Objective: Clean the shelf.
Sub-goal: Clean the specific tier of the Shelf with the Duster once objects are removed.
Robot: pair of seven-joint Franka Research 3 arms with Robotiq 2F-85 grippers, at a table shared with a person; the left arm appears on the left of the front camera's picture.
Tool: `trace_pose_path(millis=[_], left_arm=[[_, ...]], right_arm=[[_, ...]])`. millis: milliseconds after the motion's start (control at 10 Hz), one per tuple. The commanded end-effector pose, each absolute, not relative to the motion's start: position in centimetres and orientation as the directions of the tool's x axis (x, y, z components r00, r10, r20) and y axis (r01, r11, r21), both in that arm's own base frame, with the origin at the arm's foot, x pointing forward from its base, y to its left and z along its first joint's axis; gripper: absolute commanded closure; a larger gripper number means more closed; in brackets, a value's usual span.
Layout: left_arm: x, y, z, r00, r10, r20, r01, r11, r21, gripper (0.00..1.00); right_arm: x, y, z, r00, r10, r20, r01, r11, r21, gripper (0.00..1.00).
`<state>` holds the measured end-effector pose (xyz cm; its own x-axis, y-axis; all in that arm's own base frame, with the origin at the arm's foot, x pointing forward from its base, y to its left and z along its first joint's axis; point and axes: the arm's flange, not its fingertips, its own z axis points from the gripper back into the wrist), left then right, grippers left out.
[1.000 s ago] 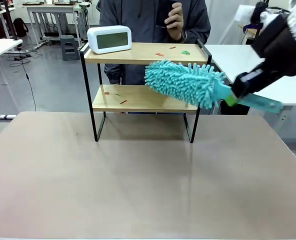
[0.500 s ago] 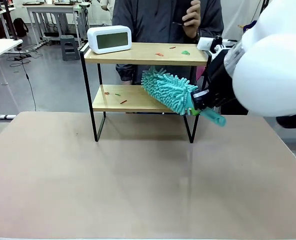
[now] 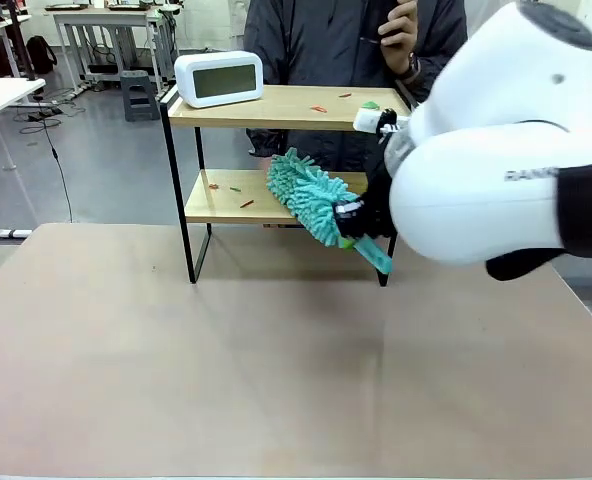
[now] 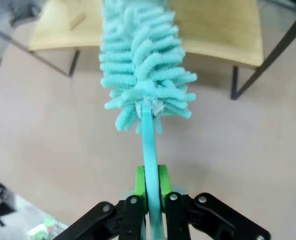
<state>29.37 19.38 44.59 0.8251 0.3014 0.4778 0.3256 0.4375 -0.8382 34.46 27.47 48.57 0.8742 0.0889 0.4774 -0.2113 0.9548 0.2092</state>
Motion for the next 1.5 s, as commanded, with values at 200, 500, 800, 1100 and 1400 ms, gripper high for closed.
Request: trace_pose_path(millis=[200,500,800,1100,1400], left_arm=[[29.4,19.3,44.7,0.813,0.301,0.499,0.35,0.433,-0.831,0.0],[29.4,19.3,44.7,0.813,0.301,0.499,0.35,0.433,-0.831,0.0],[29.4,19.3,44.7,0.813,0.301,0.499,0.35,0.433,-0.831,0.0],[29.4,19.3,44.7,0.813,0.301,0.499,0.35,0.433,-0.831,0.0],[29.4,19.3,44.7,0.813,0.301,0.499,0.35,0.433,-0.831,0.0]], right_arm=[[38.0,32.1,48.4,0.868,-0.026,0.495,-0.119,0.959,0.259,0.87],[39.0,34.3,47.4,0.892,0.029,0.45,-0.173,0.944,0.28,0.87],[39.2,36.2,47.2,0.899,0.1,0.427,-0.254,0.912,0.321,0.87],[39.2,37.4,47.0,0.892,0.169,0.419,-0.336,0.869,0.364,0.87],[38.4,34.7,48.0,0.872,0.264,0.412,-0.42,0.835,0.354,0.87]])
